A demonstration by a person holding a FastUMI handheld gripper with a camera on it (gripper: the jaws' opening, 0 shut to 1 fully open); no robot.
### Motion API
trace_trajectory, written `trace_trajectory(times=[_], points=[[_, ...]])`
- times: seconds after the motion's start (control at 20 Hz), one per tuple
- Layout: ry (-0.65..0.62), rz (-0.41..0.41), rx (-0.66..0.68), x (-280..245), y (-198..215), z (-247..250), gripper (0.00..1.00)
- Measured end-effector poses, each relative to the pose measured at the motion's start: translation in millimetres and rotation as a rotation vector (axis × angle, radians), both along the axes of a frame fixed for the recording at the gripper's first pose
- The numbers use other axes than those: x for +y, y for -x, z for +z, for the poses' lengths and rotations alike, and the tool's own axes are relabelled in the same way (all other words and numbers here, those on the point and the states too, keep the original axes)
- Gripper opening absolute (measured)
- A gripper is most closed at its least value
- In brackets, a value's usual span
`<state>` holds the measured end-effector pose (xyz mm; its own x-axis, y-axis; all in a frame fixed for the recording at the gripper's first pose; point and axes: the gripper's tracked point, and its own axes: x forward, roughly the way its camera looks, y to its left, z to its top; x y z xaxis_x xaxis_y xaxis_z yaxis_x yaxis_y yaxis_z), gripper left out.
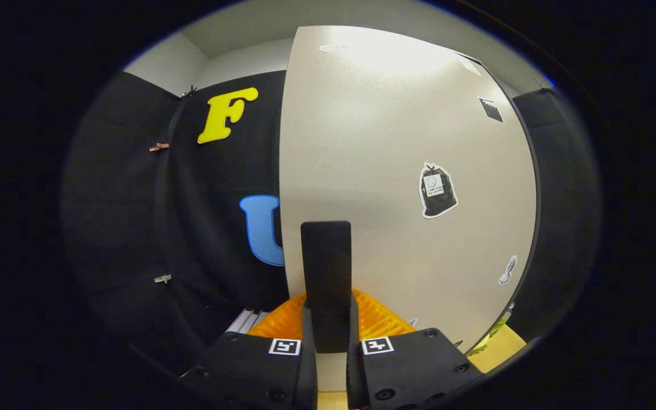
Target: Open the shoe cabinet door, grab the shoes and put them into the shoe cabinet, then close the shoe cabinet door.
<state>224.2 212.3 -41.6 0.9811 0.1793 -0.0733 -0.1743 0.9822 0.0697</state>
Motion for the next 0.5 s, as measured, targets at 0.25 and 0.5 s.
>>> trace_trajectory(times=[0.25, 0.5], points=[[-0.013, 0.054, 0.005, -15.1, 44.6, 9.8, 0.24], [-0.034, 0.081, 0.015, -39.6, 69.9, 10.5, 0.24]])
